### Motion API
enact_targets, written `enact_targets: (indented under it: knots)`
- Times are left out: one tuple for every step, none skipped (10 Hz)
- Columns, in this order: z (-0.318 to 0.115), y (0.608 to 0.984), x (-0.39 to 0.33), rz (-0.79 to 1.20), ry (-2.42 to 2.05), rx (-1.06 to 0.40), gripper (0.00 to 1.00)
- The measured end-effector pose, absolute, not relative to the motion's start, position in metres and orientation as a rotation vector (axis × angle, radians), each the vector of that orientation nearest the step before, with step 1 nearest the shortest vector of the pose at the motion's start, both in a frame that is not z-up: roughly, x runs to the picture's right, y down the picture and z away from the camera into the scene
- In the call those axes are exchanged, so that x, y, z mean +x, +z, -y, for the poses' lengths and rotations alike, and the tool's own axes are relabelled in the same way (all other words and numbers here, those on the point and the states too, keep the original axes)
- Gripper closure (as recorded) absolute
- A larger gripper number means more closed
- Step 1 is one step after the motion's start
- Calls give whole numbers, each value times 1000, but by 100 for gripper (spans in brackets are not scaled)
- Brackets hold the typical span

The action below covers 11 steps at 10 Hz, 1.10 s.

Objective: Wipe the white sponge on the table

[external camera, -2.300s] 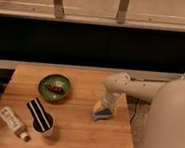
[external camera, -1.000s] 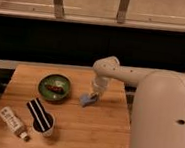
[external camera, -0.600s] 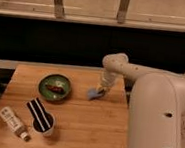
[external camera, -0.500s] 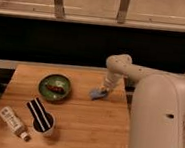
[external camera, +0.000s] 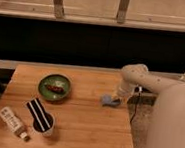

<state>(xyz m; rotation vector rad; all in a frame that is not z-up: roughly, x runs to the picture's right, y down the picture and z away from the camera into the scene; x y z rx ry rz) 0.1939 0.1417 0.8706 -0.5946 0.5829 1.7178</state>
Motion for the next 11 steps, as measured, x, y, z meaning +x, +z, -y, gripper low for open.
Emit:
enact_targets:
  knots:
    - [-156,858,191,-583,1696,-598,100]
    - [-164,850,185,-578,1676,-601,100]
    - [-175,837,169,-567,1638,-609,100]
    - [-183,827,154,-556,1607,-618,100]
    - [-191,817,137,-542,1566,-631,100]
    - [-195,811,121,-528,1531,-644,100]
    - [-195,811,102,-511,1492,-663,100]
    - [-193,815,85,-495,1456,-676,100]
    - [-190,818,73,-485,1433,-683,100]
    - [-184,825,56,-470,1400,-690,100]
    - [-173,833,40,-450,1376,-695,100]
